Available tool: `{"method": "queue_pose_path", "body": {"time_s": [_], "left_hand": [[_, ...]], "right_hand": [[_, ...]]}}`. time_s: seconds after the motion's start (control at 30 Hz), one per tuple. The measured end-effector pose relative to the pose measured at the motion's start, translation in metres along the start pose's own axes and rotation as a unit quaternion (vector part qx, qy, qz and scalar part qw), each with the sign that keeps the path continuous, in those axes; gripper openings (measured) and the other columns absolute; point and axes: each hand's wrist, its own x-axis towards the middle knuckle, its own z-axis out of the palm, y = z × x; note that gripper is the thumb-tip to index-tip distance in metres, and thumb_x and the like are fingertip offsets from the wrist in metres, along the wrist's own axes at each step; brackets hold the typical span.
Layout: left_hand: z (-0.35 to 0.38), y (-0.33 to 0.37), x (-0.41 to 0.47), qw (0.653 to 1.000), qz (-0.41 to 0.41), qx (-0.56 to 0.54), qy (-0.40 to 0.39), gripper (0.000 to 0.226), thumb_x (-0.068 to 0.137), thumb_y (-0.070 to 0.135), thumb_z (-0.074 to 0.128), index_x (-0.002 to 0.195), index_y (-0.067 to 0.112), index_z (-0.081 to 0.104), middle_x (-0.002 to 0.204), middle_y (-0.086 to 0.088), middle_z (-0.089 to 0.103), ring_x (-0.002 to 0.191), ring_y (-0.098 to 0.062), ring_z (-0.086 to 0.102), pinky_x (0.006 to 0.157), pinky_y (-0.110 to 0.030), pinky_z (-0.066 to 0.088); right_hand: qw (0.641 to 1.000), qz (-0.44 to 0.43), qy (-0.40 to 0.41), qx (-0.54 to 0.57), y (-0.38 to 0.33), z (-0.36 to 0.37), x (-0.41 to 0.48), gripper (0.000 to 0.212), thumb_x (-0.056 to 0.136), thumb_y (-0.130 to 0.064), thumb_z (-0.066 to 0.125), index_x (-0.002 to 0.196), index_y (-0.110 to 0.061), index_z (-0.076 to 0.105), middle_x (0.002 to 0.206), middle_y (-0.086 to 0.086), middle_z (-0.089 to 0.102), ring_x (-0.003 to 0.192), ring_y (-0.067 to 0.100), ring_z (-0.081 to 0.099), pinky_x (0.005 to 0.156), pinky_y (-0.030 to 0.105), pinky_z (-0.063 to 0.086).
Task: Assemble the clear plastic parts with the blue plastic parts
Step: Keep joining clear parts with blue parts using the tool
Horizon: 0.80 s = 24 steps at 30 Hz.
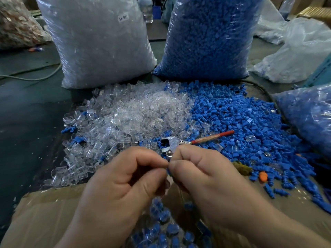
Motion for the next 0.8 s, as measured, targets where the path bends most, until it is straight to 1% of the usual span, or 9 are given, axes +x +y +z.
{"method": "queue_pose_path", "body": {"time_s": [0.03, 0.1, 0.17, 0.23, 0.33, 0.43, 0.57, 0.7, 0.8], "left_hand": [[0.0, 0.001, 0.001, 0.998, 0.04, 0.037, -0.014, 0.012, 0.08, 0.033, 0.067, 0.091, 0.033, 0.07, 0.088, 0.003, 0.072, 0.073, -0.017, 0.071, 0.062, -0.029, 0.059], [-0.001, 0.003, 0.001, 0.993, 0.074, 0.084, -0.032, 0.012, 0.081, 0.03, 0.067, 0.093, 0.03, 0.068, 0.092, 0.007, 0.07, 0.08, -0.018, 0.07, 0.067, -0.027, 0.057], [-0.005, 0.004, 0.001, 0.991, 0.055, 0.119, -0.041, 0.014, 0.078, 0.034, 0.067, 0.092, 0.03, 0.068, 0.089, 0.009, 0.071, 0.079, -0.013, 0.069, 0.067, -0.019, 0.054], [-0.009, 0.004, 0.002, 0.982, 0.008, 0.184, -0.042, 0.015, 0.076, 0.038, 0.071, 0.09, 0.035, 0.069, 0.085, 0.014, 0.071, 0.076, -0.008, 0.068, 0.064, -0.012, 0.05], [-0.012, -0.003, 0.0, 0.967, -0.019, 0.247, -0.062, 0.007, 0.081, 0.034, 0.073, 0.085, 0.037, 0.069, 0.084, 0.019, 0.068, 0.075, -0.004, 0.065, 0.062, -0.011, 0.047], [-0.01, -0.006, 0.002, 0.949, -0.017, 0.293, -0.112, 0.015, 0.078, 0.05, 0.06, 0.089, 0.039, 0.063, 0.091, 0.023, 0.064, 0.08, 0.0, 0.063, 0.065, -0.012, 0.047], [-0.011, -0.009, 0.002, 0.937, -0.005, 0.313, -0.158, 0.026, 0.079, 0.06, 0.05, 0.099, 0.047, 0.058, 0.096, 0.029, 0.061, 0.084, 0.004, 0.062, 0.066, -0.016, 0.05], [-0.011, -0.008, 0.0, 0.935, 0.005, 0.304, -0.181, 0.025, 0.081, 0.06, 0.051, 0.102, 0.049, 0.058, 0.097, 0.031, 0.062, 0.086, 0.008, 0.062, 0.067, -0.018, 0.053], [-0.01, -0.005, 0.001, 0.936, 0.005, 0.287, -0.204, 0.023, 0.081, 0.057, 0.053, 0.1, 0.046, 0.06, 0.095, 0.029, 0.063, 0.086, 0.008, 0.063, 0.068, -0.018, 0.053]], "right_hand": [[0.995, 0.056, -0.021, 0.074, -0.001, -0.002, 0.0, 0.019, 0.075, -0.036, 0.049, 0.064, -0.022, 0.054, 0.051, -0.009, 0.047, 0.047, 0.006, 0.04, 0.047, 0.029, 0.031], [0.99, 0.097, -0.058, 0.081, -0.002, -0.006, 0.0, 0.021, 0.073, -0.033, 0.05, 0.062, -0.015, 0.053, 0.05, -0.007, 0.045, 0.047, 0.009, 0.039, 0.047, 0.03, 0.03], [0.996, 0.055, -0.045, -0.048, -0.001, -0.01, -0.001, 0.022, 0.079, -0.036, 0.053, 0.075, -0.014, 0.055, 0.052, -0.006, 0.052, 0.046, 0.005, 0.042, 0.047, 0.034, 0.036], [0.986, -0.017, -0.005, -0.166, 0.001, -0.011, -0.003, 0.022, 0.083, -0.045, 0.051, 0.081, -0.023, 0.056, 0.067, -0.01, 0.061, 0.054, 0.006, 0.051, 0.049, 0.032, 0.042], [0.959, -0.071, 0.007, -0.276, 0.002, -0.013, -0.006, 0.031, 0.085, -0.057, 0.039, 0.081, -0.028, 0.049, 0.077, -0.01, 0.055, 0.071, 0.007, 0.051, 0.06, 0.03, 0.044], [0.916, -0.099, -0.034, -0.388, 0.005, -0.011, -0.009, 0.031, 0.09, -0.058, 0.029, 0.087, -0.03, 0.043, 0.087, -0.012, 0.044, 0.082, 0.009, 0.046, 0.069, 0.034, 0.043], [0.907, -0.073, -0.089, -0.405, 0.008, -0.01, -0.01, 0.018, 0.096, -0.051, 0.033, 0.089, -0.035, 0.035, 0.089, -0.009, 0.039, 0.083, 0.017, 0.047, 0.07, 0.036, 0.044], [0.906, -0.056, -0.13, -0.399, 0.007, -0.011, -0.006, 0.016, 0.099, -0.042, 0.039, 0.1, -0.031, 0.05, 0.097, -0.008, 0.045, 0.093, 0.019, 0.052, 0.081, 0.039, 0.048], [0.911, -0.058, -0.142, -0.383, 0.005, -0.01, -0.008, 0.013, 0.098, -0.043, 0.042, 0.101, -0.033, 0.05, 0.101, -0.009, 0.048, 0.097, 0.018, 0.053, 0.084, 0.04, 0.048]]}}
